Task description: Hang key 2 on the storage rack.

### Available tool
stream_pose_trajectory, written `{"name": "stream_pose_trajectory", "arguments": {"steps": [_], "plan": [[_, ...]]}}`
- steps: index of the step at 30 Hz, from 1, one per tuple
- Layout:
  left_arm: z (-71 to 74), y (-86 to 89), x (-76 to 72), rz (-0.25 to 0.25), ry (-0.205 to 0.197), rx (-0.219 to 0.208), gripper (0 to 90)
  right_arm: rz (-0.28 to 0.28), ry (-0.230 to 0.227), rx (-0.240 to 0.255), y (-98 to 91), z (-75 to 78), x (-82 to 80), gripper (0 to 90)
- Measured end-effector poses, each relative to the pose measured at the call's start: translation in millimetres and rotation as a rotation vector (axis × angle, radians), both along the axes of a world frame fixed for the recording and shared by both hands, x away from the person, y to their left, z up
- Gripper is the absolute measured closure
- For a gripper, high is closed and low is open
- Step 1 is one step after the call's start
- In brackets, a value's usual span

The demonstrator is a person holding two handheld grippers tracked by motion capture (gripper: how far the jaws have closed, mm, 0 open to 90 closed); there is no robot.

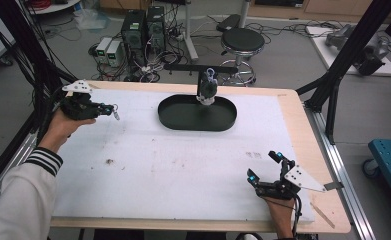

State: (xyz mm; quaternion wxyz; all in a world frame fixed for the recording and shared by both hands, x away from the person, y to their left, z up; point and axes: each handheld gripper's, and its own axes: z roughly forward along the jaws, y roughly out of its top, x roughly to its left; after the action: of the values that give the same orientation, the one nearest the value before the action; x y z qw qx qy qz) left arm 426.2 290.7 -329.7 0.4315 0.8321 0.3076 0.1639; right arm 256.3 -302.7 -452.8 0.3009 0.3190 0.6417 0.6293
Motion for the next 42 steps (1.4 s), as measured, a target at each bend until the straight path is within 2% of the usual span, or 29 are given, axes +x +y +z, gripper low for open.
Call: {"name": "stream_pose_trajectory", "arguments": {"steps": [4, 8, 15, 22, 29, 32, 34, 36, 42], "plan": [[8.3, -8.7, 1.6, -0.021, -0.009, 0.004, 88.2, 0.002, -0.002, 0.000, -0.2, -0.1, 0.3, 0.5], [17.1, -15.4, 4.6, -0.038, -0.016, -0.019, 88.1, 0.002, 0.003, 0.003, -0.4, -0.1, -0.1, 0.5], [32.6, -28.2, 12.0, -0.056, -0.031, -0.023, 88.2, -0.001, 0.004, 0.001, 0.0, 0.0, -0.3, 0.5], [47.7, -47.8, 22.5, -0.105, -0.031, -0.019, 88.1, -0.002, 0.002, -0.001, 0.2, 0.0, -0.2, 0.5], [57.5, -71.2, 38.4, -0.162, -0.038, -0.023, 88.1, 0.001, 0.001, 0.003, 0.1, -0.2, -0.7, 0.5], [60.3, -81.9, 44.8, -0.182, -0.031, -0.003, 88.1, 0.000, 0.000, -0.001, 0.3, -0.2, -0.8, 0.5], [62.5, -88.1, 48.6, -0.194, -0.033, -0.007, 88.1, -0.001, -0.005, -0.004, 0.4, -0.2, -0.7, 0.5], [64.3, -93.5, 51.7, -0.206, -0.037, -0.016, 88.1, -0.002, -0.006, -0.002, 0.5, -0.3, -0.6, 0.5], [69.0, -104.7, 59.7, -0.232, -0.027, -0.004, 88.2, 0.000, -0.007, -0.002, 0.4, -0.3, -0.5, 0.5]]}}
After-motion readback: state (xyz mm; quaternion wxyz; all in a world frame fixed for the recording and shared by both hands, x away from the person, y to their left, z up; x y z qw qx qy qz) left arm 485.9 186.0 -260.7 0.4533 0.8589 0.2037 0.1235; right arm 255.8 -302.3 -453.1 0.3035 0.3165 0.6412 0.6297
